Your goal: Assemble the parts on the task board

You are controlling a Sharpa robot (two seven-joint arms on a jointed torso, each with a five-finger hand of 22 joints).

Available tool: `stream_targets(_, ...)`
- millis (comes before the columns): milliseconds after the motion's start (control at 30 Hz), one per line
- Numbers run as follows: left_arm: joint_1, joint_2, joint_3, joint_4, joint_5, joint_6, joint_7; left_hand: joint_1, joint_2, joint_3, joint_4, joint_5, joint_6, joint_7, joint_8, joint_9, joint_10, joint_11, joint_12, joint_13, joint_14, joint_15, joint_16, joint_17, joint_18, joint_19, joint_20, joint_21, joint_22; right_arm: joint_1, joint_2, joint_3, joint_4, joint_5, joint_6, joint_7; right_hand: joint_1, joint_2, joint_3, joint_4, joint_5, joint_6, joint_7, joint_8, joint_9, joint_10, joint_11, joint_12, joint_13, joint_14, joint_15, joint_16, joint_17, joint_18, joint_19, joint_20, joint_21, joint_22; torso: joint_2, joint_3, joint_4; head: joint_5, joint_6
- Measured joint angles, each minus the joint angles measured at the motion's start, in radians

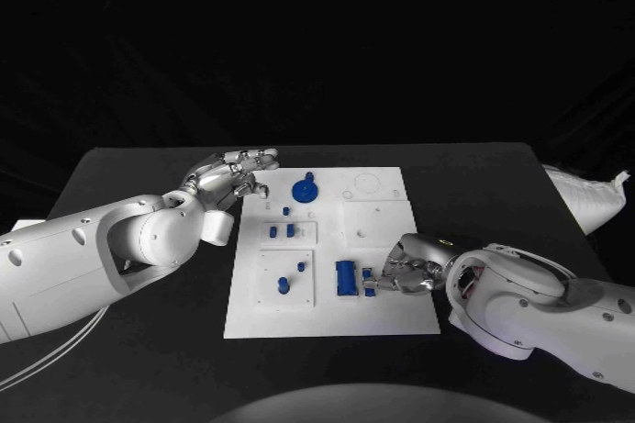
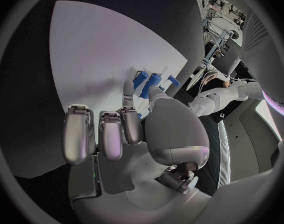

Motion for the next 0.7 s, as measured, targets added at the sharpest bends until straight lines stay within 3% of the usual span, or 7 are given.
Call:
stream_targets(433, -0.001, 0.002, 0.0, -0.002, 0.0, 0.001, -0.001, 0.0, 0.0, -0.003, -0.003, 0.0, 0.0, 0.0, 0.0, 0.0, 0.0, 0.0, 0.0, 0.0, 0.0, 0.0, 0.0, -0.001, 0.0, 0.0, 0.0, 0.0, 0.0, -0.003, -0.013, 0.0, 0.001, -0.003, 0.028, 0.007, 0.088, 0.017, -0.039, -0.028, 0.0, 0.0, 0.0, 0.0, 0.009, 0.0, 0.0, 0.0, 0.001, 0.0, 0.0, 0.0, 0.0, 0.0, 0.0, 0.0, 0.0, 0.0, 0.0, -0.0012, 0.0016, -0.003, 0.0)
stream_targets(700, -0.002, 0.003, 0.0, -0.002, 0.0, 0.001, -0.002, 0.0, 0.0, -0.003, -0.003, 0.0, 0.0, 0.0, 0.0, 0.0, 0.0, 0.0, 0.0, 0.0, 0.0, 0.0, 0.0, -0.001, 0.0, 0.0, 0.0, 0.0, 0.0, -0.003, -0.005, 0.0, -0.008, -0.007, 0.044, 0.008, 0.094, 0.022, -0.043, -0.032, 0.0, 0.0, 0.0, 0.0, 0.01, 0.0, 0.0, 0.0, 0.001, 0.0, 0.0, 0.0, 0.0, 0.0, 0.0, 0.0, 0.0, 0.0, 0.0, -0.0016, 0.0024, -0.003, -0.003)
